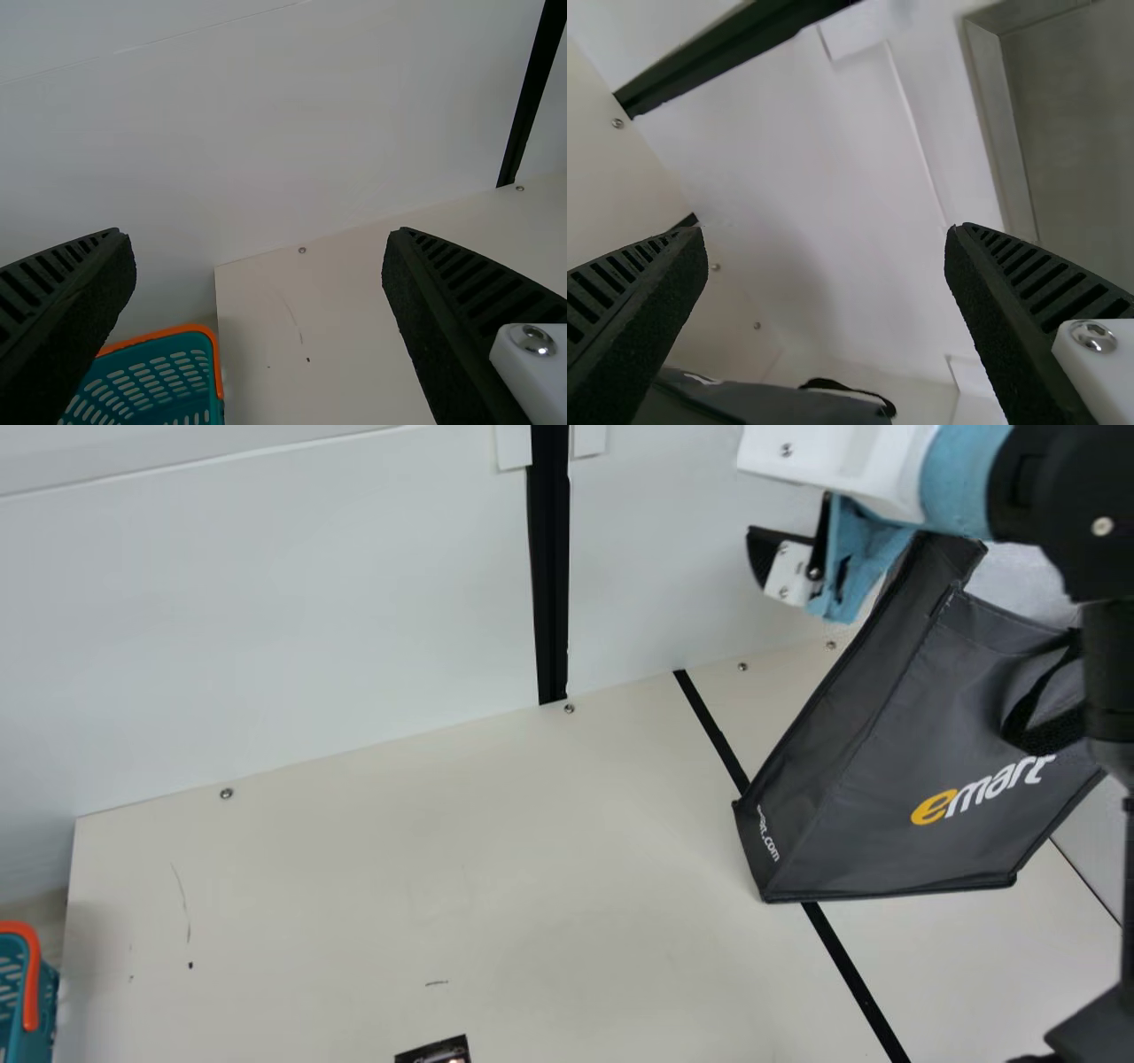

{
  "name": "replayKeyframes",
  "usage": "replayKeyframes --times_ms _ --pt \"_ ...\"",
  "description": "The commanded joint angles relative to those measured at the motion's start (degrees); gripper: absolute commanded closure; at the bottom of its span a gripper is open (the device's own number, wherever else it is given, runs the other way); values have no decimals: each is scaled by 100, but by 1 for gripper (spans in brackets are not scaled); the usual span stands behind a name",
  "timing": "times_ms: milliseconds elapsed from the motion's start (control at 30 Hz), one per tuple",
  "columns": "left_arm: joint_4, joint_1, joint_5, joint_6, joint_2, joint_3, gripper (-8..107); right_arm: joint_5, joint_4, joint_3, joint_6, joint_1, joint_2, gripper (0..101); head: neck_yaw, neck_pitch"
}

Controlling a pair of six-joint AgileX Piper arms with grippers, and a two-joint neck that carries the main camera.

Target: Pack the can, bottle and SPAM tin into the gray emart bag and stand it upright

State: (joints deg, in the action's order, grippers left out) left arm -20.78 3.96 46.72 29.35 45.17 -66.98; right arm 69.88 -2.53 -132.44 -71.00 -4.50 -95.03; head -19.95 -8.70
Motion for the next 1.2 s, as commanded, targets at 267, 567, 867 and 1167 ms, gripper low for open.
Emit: replayKeyframes --times_ms 267,567,867,1167 --pt "0 0 0 0 0 0 9 2 56 503 344 309 -156 6 -5 -130" --pt "0 0 0 0 0 0 9 2 84 929 1142 347 -245 6 -5 -130" --pt "0 0 0 0 0 0 9 2 -592 928 2108 376 -346 6 -5 -130" --pt "0 0 0 0 0 0 9 2 -1400 553 2992 320 -461 6 -5 -130"
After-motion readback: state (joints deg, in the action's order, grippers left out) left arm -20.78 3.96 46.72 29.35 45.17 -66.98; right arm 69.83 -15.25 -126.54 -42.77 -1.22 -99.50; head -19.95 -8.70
